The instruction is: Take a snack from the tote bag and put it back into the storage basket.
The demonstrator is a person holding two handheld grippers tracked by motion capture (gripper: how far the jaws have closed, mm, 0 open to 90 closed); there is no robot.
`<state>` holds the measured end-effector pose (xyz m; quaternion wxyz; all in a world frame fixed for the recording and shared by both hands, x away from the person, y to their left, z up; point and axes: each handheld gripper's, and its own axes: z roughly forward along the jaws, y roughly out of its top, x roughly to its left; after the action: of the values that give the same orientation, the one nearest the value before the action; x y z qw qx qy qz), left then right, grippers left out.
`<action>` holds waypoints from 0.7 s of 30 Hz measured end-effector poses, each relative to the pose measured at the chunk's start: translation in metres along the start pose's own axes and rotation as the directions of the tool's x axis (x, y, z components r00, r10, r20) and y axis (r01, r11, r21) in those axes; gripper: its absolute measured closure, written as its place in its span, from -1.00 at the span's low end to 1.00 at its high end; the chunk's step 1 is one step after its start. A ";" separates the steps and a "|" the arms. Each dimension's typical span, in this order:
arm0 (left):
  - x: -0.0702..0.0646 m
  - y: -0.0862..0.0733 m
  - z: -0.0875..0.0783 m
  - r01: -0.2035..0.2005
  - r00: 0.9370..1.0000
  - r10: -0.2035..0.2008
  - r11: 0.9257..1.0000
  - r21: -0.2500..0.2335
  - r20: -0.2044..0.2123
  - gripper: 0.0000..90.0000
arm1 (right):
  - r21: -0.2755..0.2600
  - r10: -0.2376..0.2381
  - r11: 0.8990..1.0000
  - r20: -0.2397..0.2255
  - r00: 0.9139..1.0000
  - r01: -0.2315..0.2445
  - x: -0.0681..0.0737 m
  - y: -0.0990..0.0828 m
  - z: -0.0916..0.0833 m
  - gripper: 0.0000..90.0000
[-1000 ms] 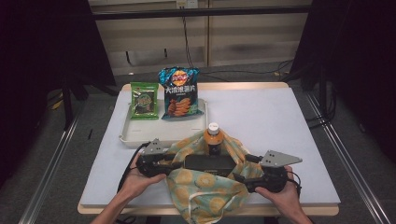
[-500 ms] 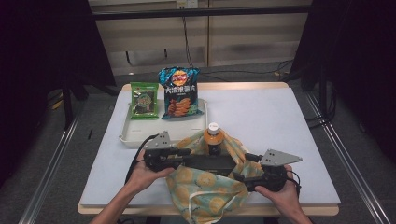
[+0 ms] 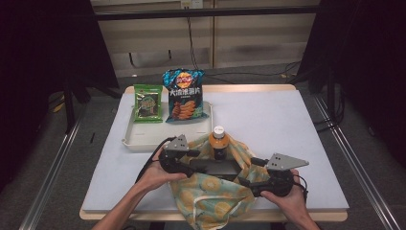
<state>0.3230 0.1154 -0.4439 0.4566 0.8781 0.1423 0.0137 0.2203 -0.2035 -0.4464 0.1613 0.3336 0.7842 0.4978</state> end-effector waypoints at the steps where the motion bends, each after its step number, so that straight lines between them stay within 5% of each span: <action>1: -0.001 0.000 -0.001 -0.020 1.000 0.020 1.000 0.007 0.016 -0.13 | -0.001 -0.001 1.000 -0.001 1.000 0.001 0.000 0.000 0.000 -0.58; 3: -0.006 0.000 0.000 -0.036 0.999 0.035 0.999 0.010 0.039 -0.13 | -0.002 0.000 1.000 -0.001 1.000 0.000 0.000 0.000 0.000 -0.58; 5: -0.014 0.000 0.001 -0.093 0.995 0.092 0.995 0.023 0.040 -0.14 | -0.003 0.004 1.000 0.000 1.000 -0.004 0.000 0.000 0.000 -0.58; 12: -0.019 -0.001 0.007 -0.126 0.991 0.123 0.990 0.057 0.042 -0.24 | 0.000 0.000 1.000 -0.006 1.000 0.000 0.001 0.001 0.002 -0.58; 21: -0.026 -0.004 0.021 -0.192 0.981 0.187 0.974 0.118 0.048 -0.24 | 0.006 0.005 1.000 0.010 1.000 -0.005 0.002 0.004 0.008 -0.40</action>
<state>0.3001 0.0939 -0.4571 0.4013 0.9140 0.0499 0.0322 0.2248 -0.1955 -0.4461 0.1631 0.3385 0.7840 0.4941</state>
